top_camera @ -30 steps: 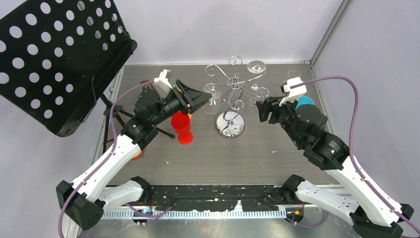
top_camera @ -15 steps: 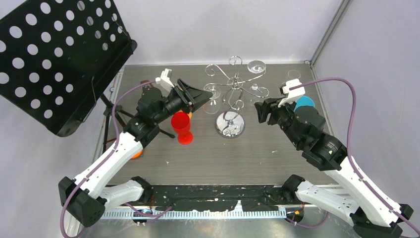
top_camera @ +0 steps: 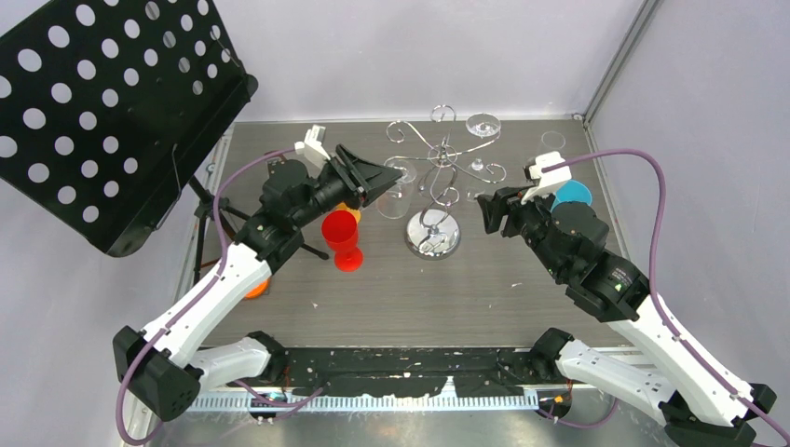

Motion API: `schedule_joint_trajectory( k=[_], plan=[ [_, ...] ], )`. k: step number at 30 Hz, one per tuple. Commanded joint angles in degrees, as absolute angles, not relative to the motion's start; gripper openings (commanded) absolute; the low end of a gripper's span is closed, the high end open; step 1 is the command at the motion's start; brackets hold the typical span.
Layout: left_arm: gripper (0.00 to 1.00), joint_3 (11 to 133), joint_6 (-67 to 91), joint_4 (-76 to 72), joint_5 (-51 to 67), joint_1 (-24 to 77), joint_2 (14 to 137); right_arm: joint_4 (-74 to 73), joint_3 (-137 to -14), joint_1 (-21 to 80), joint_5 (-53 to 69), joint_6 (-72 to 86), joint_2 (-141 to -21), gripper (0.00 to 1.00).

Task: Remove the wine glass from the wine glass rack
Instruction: Pick up the wine glass from the wine rack.

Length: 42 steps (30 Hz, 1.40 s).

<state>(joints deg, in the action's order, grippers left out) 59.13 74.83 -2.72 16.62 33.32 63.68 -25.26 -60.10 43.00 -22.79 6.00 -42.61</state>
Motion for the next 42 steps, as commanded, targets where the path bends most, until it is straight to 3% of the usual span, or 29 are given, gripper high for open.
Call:
schedule_joint_trajectory(
  k=[1, 42],
  plan=[
    [0.4, 62.4, 74.9, -4.4, 15.4, 33.4, 64.2, -22.4, -60.2, 42.8, -22.6, 6.2, -41.8, 0.65],
    [0.23, 72.4, 69.1, 18.3, 10.4, 33.4, 68.9, -19.5, -53.4, 42.7, -22.5, 7.1, -37.1, 0.65]
  ],
)
